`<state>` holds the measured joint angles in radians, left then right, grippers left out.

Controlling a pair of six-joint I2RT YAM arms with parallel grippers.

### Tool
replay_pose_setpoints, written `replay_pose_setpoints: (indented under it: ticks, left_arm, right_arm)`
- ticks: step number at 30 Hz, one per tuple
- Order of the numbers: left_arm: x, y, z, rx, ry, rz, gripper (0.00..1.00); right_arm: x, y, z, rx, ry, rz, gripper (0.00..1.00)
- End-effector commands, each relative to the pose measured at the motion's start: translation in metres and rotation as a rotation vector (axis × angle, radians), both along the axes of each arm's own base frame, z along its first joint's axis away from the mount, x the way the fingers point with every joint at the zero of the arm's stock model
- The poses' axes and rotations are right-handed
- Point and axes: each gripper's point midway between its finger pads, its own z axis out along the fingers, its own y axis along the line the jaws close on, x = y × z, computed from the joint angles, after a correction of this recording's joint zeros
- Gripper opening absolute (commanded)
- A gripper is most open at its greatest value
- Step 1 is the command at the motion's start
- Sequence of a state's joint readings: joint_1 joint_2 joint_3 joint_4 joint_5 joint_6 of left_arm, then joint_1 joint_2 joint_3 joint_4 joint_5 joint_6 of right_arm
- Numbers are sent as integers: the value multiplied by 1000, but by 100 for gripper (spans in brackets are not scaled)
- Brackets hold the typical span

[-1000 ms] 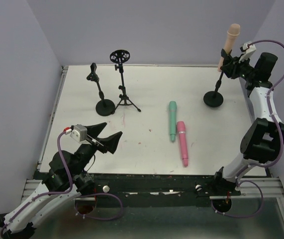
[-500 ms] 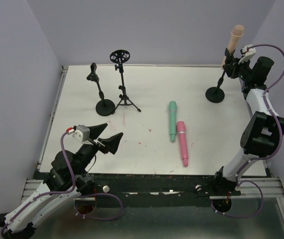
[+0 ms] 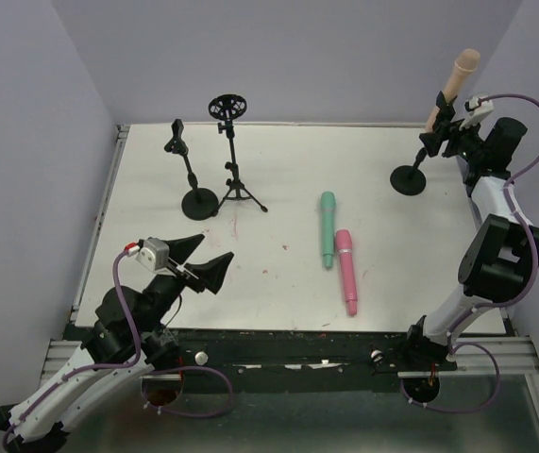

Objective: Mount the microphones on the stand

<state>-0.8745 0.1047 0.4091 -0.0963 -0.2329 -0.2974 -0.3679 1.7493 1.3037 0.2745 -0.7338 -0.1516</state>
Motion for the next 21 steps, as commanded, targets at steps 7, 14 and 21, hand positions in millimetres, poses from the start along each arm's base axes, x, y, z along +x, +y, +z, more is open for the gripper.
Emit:
replay_pose_setpoints:
  ticks: [7,14,21]
  left_arm:
    - [-8,5,3,-32,10,-17,98]
    - [8,13,3,-4,73,88,98]
    - [39,-13,8,146,150,128,98]
  right_arm:
    - [-52,1,24,60,-17,-34,100]
    - [-102,26,3,109,51,20,100]
    - [-139,53,8,197,132,95,100]
